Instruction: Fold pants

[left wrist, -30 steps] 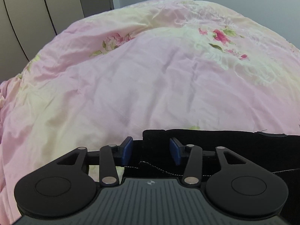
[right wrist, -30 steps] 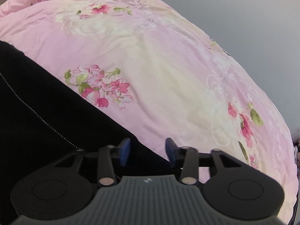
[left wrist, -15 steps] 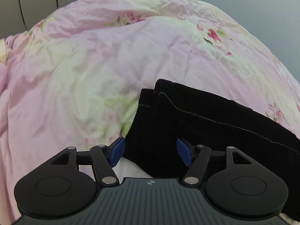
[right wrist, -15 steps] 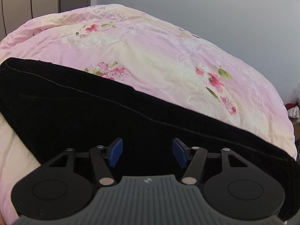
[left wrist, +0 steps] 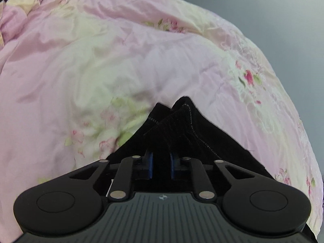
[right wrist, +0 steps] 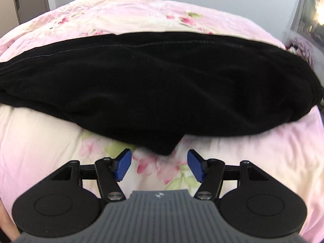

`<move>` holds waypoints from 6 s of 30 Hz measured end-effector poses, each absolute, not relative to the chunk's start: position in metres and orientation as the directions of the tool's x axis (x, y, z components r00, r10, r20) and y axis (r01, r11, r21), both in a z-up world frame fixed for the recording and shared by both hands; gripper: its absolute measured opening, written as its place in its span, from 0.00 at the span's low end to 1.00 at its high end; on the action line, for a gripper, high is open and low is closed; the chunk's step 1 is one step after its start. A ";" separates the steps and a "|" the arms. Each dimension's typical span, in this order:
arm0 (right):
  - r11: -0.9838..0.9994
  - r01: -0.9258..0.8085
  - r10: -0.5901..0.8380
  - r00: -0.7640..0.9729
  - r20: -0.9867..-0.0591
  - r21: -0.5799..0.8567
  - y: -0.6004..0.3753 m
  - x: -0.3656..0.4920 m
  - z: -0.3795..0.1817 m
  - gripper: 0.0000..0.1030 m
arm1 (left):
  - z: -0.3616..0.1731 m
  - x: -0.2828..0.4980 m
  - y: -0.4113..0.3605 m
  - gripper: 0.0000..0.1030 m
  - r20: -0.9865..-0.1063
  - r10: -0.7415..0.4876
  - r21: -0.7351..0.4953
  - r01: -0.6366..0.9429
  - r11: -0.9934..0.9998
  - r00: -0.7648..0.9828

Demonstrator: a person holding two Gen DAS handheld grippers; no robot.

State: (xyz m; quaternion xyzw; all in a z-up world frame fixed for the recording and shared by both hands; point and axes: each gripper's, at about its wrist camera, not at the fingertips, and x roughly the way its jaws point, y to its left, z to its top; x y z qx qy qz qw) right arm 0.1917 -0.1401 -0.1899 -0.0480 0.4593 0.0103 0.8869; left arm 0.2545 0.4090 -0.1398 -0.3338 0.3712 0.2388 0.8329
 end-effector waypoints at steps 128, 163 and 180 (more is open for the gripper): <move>0.921 -0.390 0.178 0.475 -0.862 -0.024 -0.221 0.334 -0.136 0.48 | -0.110 0.310 0.191 0.52 -0.850 -0.024 -0.050 -0.034 0.998 0.527; 0.535 -0.768 0.141 0.493 -0.858 -0.353 0.102 0.368 -0.163 0.64 | -0.149 0.263 0.453 0.11 -0.829 -0.109 -0.412 -0.468 0.782 0.548; 0.489 -0.793 0.143 0.483 -0.864 -0.363 0.098 0.364 -0.168 0.66 | -0.157 0.256 0.447 0.61 -0.919 -0.034 -0.260 -0.540 0.801 0.392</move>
